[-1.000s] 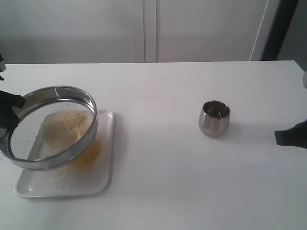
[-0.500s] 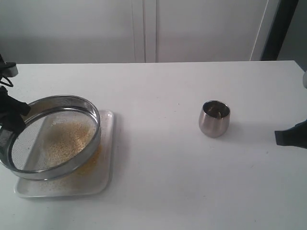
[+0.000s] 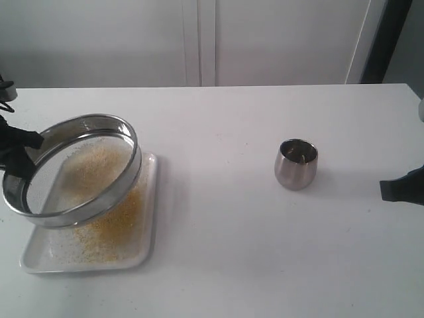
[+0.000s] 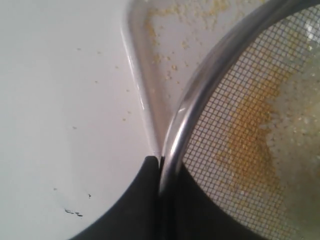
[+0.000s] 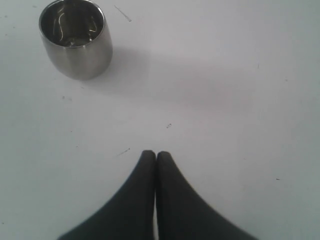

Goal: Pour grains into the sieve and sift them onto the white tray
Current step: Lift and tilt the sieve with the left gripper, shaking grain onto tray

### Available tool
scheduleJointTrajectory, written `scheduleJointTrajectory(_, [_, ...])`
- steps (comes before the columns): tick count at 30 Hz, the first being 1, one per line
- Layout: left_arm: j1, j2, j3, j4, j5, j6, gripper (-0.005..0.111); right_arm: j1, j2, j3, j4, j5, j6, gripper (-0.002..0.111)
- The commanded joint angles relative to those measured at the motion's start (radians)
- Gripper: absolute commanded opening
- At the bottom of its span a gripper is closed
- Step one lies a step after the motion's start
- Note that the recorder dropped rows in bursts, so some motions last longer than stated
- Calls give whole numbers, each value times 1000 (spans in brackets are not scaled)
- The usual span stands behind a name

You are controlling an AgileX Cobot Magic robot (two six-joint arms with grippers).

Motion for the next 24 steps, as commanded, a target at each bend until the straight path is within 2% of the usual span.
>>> scheduleJointTrajectory(1, [-18, -8, -6, -20, 33, 120, 0, 2, -7, 5, -2, -1, 1, 0])
scheduleJointTrajectory(2, [-21, -8, -6, 5, 56, 192, 0, 2, -7, 5, -2, -1, 1, 0])
scheduleJointTrajectory(3, [-21, -8, -6, 66, 77, 180, 0, 2, -7, 5, -2, -1, 1, 0])
scheduleJointTrajectory(4, [-19, -8, -6, 91, 68, 96, 0, 2, -7, 5, -2, -1, 1, 0])
scheduleJointTrajectory(5, [-5, -8, -6, 114, 39, -85, 0, 2, -7, 5, -2, -1, 1, 0])
scheduleJointTrajectory(6, [-2, -8, -6, 114, 26, -148, 0, 2, -7, 5, -2, -1, 1, 0])
scheduleJointTrajectory(8, [-17, -8, -6, 110, 33, -116, 0, 2, -7, 5, -2, -1, 1, 0])
scheduleJointTrajectory(10, [-31, -8, -6, 114, 73, 60, 0, 2, -7, 5, -2, -1, 1, 0])
scheduleJointTrajectory(19, [-32, -10, 3, 122, 174, -54, 0, 2, -7, 5, -2, -1, 1, 0])
scheduleJointTrajectory(24, [-32, -12, 1, 96, 93, -60, 0, 2, -7, 5, -2, -1, 1, 0])
